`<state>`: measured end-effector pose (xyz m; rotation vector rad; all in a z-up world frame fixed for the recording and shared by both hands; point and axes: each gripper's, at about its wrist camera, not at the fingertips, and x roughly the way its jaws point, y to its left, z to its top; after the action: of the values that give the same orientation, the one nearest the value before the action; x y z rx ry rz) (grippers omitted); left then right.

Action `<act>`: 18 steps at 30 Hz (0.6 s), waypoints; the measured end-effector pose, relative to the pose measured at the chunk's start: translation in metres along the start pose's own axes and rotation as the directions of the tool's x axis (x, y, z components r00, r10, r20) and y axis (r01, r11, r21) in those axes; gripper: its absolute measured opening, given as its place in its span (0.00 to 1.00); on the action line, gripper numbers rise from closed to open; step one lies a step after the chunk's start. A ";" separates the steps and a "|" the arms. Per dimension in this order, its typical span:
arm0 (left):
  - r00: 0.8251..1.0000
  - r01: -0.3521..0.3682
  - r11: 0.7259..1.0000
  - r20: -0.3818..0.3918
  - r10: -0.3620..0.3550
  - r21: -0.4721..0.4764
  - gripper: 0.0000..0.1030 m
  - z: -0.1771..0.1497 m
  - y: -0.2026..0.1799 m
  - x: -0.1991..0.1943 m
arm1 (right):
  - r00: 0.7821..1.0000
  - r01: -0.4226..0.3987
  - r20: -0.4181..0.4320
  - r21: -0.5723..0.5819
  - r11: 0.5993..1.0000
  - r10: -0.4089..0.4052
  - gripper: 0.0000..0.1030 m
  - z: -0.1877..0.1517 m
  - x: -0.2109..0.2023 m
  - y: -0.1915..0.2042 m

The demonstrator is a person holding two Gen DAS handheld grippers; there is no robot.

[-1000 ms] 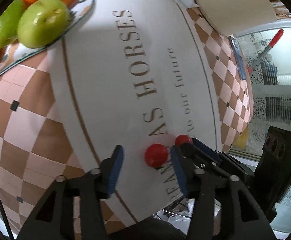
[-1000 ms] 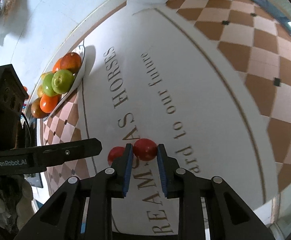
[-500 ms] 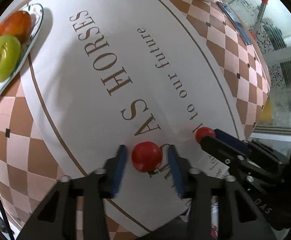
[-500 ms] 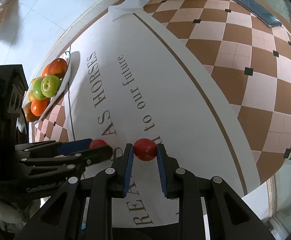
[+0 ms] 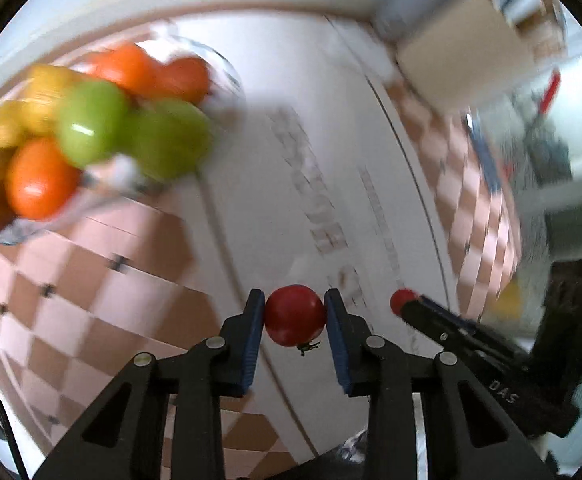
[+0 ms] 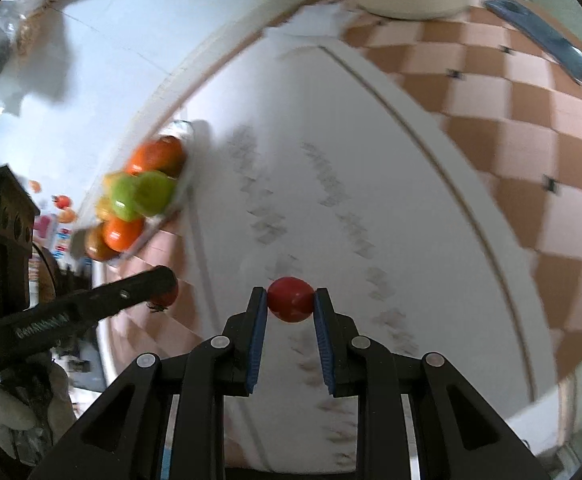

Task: Organize fruits
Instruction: 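Place the tomato on the plate with the left tool while the right places its tomato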

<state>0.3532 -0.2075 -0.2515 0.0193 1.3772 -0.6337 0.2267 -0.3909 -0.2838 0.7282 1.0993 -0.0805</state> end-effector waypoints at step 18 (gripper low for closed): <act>0.997 -0.035 0.976 0.056 0.048 -0.216 0.27 0.059 0.100 -0.003 | 0.973 -0.218 -0.071 0.019 0.976 0.219 0.25 0.116 0.104 0.098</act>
<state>0.4494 -0.1452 -0.2703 -0.1432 1.3763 -0.4439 0.4070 -0.3522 -0.2927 0.8631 1.0818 0.1285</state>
